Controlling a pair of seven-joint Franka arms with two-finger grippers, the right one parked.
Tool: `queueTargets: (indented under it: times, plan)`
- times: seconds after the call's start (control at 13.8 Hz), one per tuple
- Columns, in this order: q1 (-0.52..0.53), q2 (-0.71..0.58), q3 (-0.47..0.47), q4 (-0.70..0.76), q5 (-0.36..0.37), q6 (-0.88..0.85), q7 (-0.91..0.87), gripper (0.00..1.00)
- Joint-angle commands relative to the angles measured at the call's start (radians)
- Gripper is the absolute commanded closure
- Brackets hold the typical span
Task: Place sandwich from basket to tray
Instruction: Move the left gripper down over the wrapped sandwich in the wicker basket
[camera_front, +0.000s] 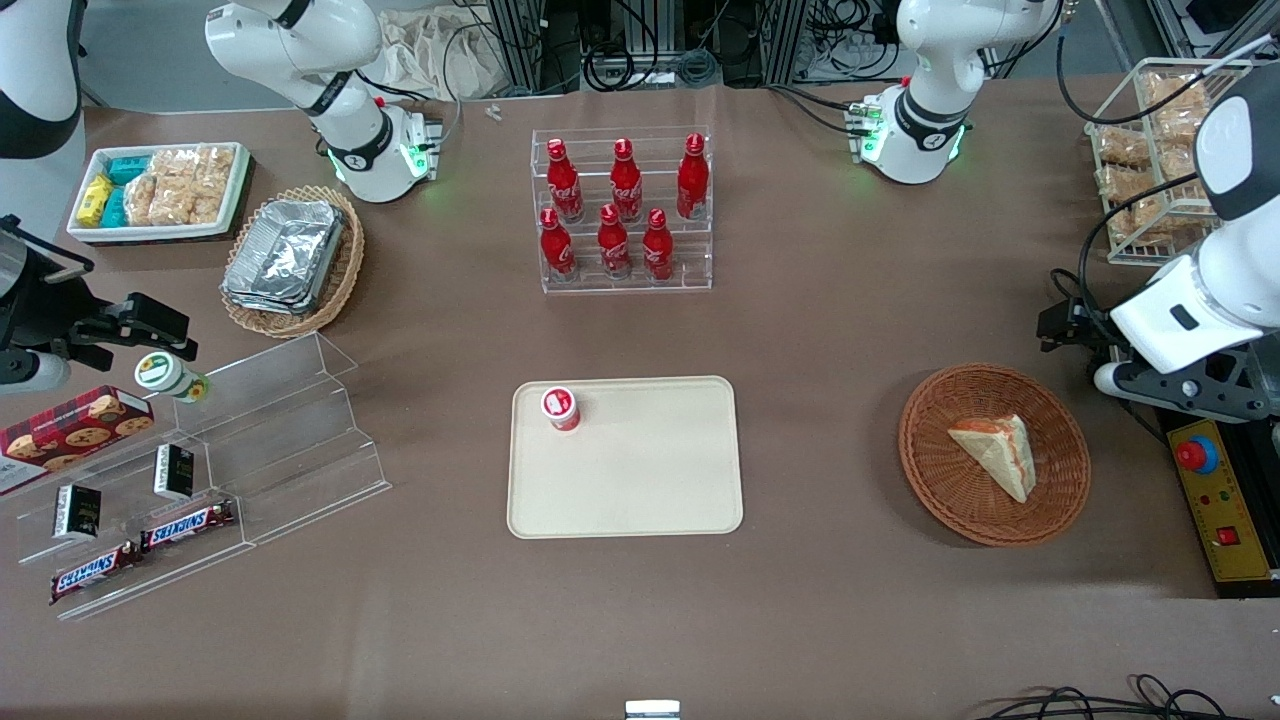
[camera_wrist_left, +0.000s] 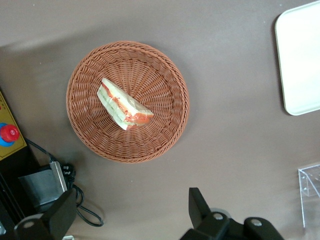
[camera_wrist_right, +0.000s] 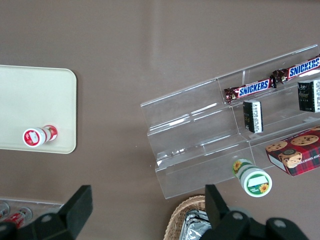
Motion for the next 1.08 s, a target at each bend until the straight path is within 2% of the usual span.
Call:
queueTargets:
  times: [0.0, 0.22, 0.43, 0.8, 1.01]
  plan:
    - [-0.005, 0.024, 0.005, 0.034, -0.005, -0.026, -0.039, 0.00]
    - [-0.003, 0.039, 0.005, 0.037, -0.003, -0.024, -0.045, 0.00]
    - [0.001, 0.073, 0.007, 0.004, 0.044, 0.019, -0.235, 0.00]
    - [0.015, 0.050, 0.056, -0.303, 0.048, 0.391, -0.457, 0.00]
    - [0.015, 0.077, 0.073, -0.414, 0.051, 0.572, -0.554, 0.00]
